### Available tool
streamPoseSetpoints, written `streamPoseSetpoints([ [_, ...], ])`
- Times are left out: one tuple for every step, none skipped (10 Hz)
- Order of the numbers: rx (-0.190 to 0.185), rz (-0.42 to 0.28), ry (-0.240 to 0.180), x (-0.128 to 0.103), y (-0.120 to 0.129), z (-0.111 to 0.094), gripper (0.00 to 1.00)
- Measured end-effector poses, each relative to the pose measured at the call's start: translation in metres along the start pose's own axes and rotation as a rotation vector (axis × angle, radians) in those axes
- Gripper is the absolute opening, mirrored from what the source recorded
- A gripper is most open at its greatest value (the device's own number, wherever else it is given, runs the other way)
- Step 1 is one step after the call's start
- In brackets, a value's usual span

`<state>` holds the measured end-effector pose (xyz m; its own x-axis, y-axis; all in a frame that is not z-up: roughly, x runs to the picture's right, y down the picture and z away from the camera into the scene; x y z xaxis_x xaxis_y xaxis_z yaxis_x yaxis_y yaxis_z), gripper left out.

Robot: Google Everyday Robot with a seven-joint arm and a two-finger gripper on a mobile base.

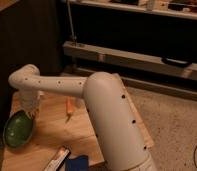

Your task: Drag the ceramic bowl in a circle

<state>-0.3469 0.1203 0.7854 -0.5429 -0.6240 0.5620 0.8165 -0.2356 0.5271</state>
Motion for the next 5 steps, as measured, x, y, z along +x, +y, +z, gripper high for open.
streamPoseSetpoints([
  [0.026, 0.057, 0.014, 0.010, 0.021, -0.008, 0.00],
  [0.043, 0.103, 0.029, 0.016, 0.040, -0.015, 0.00],
  [0.055, 0.155, 0.042, 0.020, 0.059, -0.021, 0.00],
  [0.062, 0.208, 0.052, 0.020, 0.077, -0.026, 0.00],
  [0.056, 0.258, 0.055, 0.013, 0.098, -0.030, 0.00],
])
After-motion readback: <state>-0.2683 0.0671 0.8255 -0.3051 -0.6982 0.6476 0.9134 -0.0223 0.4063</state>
